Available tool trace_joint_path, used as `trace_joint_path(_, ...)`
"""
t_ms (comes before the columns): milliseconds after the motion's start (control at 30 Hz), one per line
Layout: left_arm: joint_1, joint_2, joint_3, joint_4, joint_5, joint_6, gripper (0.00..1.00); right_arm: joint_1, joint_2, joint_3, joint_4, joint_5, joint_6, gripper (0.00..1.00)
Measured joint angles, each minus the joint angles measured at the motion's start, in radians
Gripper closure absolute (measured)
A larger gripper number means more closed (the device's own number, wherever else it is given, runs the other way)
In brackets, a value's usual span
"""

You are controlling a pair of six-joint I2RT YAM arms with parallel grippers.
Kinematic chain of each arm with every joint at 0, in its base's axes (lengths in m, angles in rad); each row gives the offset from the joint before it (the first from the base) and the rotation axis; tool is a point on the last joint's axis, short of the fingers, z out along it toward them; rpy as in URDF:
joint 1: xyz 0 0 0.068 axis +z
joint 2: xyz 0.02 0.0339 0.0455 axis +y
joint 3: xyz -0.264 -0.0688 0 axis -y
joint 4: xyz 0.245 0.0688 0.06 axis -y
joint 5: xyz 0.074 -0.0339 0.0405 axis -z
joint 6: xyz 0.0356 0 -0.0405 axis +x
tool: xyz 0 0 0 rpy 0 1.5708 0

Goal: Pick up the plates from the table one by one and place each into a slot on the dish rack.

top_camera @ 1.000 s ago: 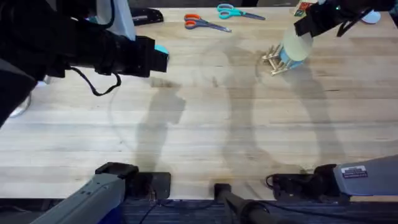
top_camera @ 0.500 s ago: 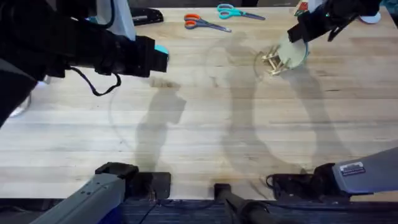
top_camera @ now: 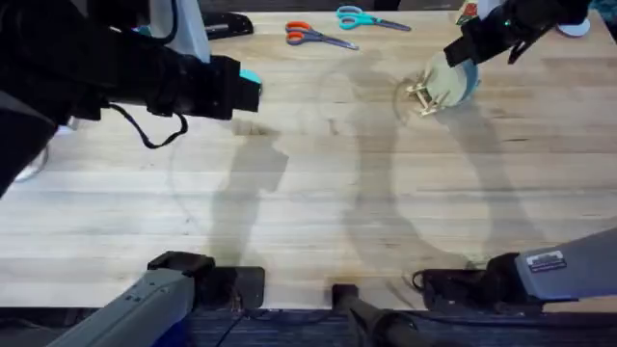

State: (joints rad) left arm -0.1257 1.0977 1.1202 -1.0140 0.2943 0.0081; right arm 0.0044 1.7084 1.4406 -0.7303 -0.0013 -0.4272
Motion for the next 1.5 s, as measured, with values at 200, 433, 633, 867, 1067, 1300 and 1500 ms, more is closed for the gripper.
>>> trace_joint_path(200,0.0,0.0,0.0,0.0,0.0,0.0,0.96,0.0,0.0,0.0,0.0,0.0,0.0,0.856)
trace_joint_path(433,0.0,0.0,0.0,0.0,0.0,0.0,0.96,0.0,-0.005,0.0,0.028,0.0,0.0,0.851)
trace_joint_path(633,0.0,0.0,0.0,0.0,0.0,0.0,0.96,0.0,-0.087,0.0,0.05,0.0,0.0,0.839)
trace_joint_path(867,0.0,0.0,0.0,0.0,0.0,0.0,0.96,0.0,-0.21,0.0,0.046,0.0,0.0,0.58)
trace_joint_path(1067,0.0,0.0,0.0,0.0,0.0,0.0,0.96,0.006,-0.275,0.0,0.004,-0.004,0.035,0.01)
trace_joint_path(1300,0.0,0.0,0.0,0.0,0.0,0.0,0.96,0.032,-0.278,0.0,-0.01,-0.007,0.095,0.007)
trace_joint_path(1500,0.0,0.0,0.0,0.0,0.0,0.0,0.955,0.071,-0.278,0.0,-0.01,-0.008,0.116,0.007)
